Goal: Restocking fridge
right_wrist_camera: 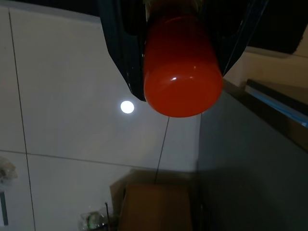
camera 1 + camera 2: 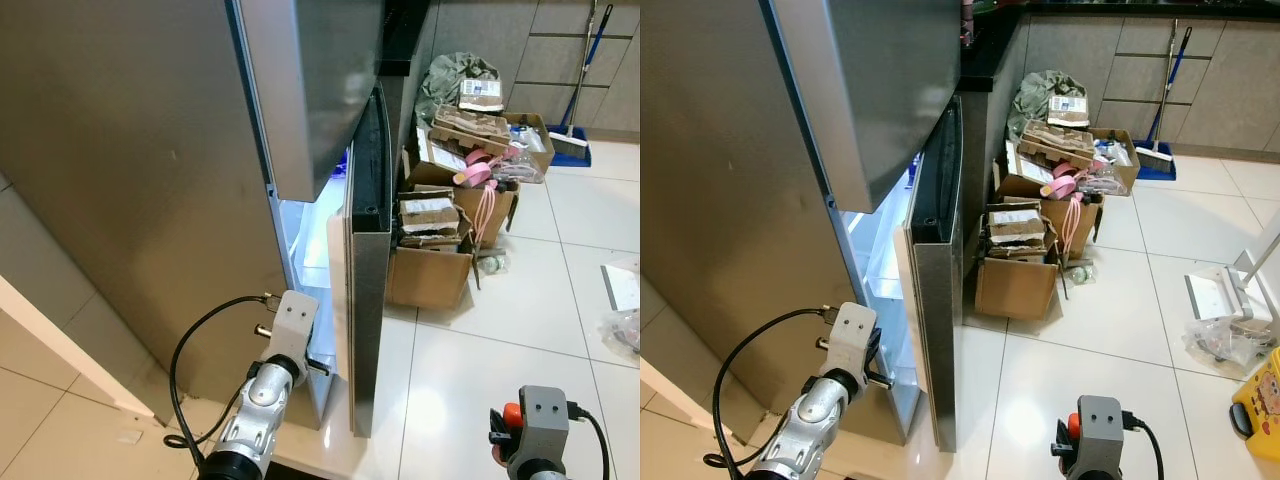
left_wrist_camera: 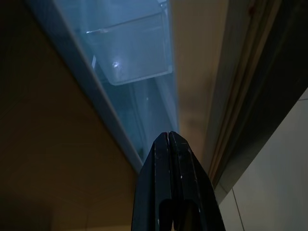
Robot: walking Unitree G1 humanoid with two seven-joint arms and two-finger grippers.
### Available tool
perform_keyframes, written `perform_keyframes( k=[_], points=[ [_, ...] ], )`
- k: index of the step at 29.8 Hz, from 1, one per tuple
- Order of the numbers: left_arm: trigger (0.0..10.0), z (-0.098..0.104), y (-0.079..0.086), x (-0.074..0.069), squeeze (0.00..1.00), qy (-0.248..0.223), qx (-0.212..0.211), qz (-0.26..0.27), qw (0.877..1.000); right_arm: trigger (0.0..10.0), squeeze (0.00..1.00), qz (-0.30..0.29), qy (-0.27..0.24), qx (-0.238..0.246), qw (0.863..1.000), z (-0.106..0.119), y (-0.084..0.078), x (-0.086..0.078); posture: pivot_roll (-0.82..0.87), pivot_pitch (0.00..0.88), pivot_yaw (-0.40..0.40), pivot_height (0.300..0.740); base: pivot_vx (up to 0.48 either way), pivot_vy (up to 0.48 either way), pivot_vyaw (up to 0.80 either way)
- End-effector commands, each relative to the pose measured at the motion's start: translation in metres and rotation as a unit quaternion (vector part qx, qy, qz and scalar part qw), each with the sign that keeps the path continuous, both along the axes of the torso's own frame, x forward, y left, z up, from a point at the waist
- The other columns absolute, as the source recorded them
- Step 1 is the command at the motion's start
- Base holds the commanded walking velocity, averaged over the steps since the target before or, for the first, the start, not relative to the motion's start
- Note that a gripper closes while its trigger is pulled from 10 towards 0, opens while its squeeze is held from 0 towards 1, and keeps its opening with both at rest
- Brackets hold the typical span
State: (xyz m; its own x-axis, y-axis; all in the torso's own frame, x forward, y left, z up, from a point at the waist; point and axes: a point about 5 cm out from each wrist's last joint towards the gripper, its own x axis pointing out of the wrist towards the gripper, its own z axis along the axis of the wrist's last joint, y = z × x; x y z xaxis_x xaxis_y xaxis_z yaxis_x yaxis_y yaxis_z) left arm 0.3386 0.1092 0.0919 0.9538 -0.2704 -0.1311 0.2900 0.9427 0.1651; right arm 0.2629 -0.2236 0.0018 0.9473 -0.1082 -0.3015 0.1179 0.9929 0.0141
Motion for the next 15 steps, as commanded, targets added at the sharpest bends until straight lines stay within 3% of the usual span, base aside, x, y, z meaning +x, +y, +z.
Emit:
perform_keyframes(
  k=[1,6,8,12,15],
  points=[
    [10.0,-0.011,-0.011,-0.004,0.00,0.023,0.002,-0.005,1.000,10.0,0.00,-0.005,0.006,0.003,1.000,-0.003,-0.002,-0.003,-0.06,0.118,0.048,0.740,0.000,0.000,0.00],
    [10.0,-0.022,-0.019,-0.003,0.00,0.047,0.037,-0.001,0.998,10.0,0.00,0.001,0.004,0.002,1.000,-0.002,0.000,-0.001,-0.06,0.105,0.041,0.740,0.000,0.000,0.00],
    [10.0,-0.024,-0.024,-0.004,0.00,0.052,0.033,-0.009,0.998,10.0,0.00,0.002,0.003,0.002,1.000,-0.002,0.001,-0.001,-0.06,0.102,0.041,0.740,0.000,0.000,0.00],
    [10.0,-0.024,-0.051,-0.006,0.00,0.063,0.018,-0.053,0.996,10.0,0.00,0.005,0.003,0.002,1.000,-0.002,0.002,-0.001,-0.06,0.097,0.045,0.740,0.000,0.000,0.00],
    [10.0,-0.024,-0.054,-0.006,0.00,0.063,0.016,-0.058,0.996,10.0,0.00,0.005,0.003,0.002,1.000,-0.002,0.002,-0.001,-0.07,0.097,0.046,0.740,0.000,0.000,0.00]
  ],
)
